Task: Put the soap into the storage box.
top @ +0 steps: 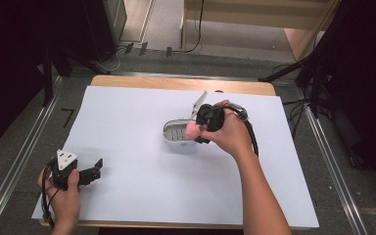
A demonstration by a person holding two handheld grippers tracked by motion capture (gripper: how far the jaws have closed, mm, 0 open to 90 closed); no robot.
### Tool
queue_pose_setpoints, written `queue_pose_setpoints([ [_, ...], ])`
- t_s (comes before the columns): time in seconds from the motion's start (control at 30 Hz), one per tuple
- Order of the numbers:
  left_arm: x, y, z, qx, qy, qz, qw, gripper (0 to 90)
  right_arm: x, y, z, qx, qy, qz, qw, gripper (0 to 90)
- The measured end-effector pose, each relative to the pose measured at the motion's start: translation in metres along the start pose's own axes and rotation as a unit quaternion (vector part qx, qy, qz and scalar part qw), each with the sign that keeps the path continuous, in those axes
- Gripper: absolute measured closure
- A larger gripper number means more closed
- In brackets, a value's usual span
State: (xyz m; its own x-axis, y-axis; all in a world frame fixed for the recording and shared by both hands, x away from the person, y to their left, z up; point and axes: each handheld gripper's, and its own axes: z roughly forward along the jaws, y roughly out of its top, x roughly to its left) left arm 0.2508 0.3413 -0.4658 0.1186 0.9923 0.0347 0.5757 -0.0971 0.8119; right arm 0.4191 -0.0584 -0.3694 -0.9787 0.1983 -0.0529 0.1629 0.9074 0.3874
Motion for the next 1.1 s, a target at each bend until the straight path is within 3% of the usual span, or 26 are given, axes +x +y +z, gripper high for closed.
queue_pose_setpoints([
  [0.47, 0.000, 0.000, 0.000, 0.001, 0.000, 0.000, 1.0000, 4.2, -0.006, 0.027, 0.018, 0.009, 0.011, -0.032, 0.9994, 39.0],
  [0.77, 0.000, 0.000, 0.000, 0.002, -0.001, -0.001, 1.0000, 4.3, -0.016, 0.037, 0.030, 0.007, 0.026, -0.036, 0.9990, 39.0],
  [1.1, 0.001, 0.000, 0.001, 0.002, -0.001, -0.002, 1.0000, 4.2, -0.016, 0.045, 0.041, 0.018, 0.030, -0.041, 0.9985, 38.9],
])
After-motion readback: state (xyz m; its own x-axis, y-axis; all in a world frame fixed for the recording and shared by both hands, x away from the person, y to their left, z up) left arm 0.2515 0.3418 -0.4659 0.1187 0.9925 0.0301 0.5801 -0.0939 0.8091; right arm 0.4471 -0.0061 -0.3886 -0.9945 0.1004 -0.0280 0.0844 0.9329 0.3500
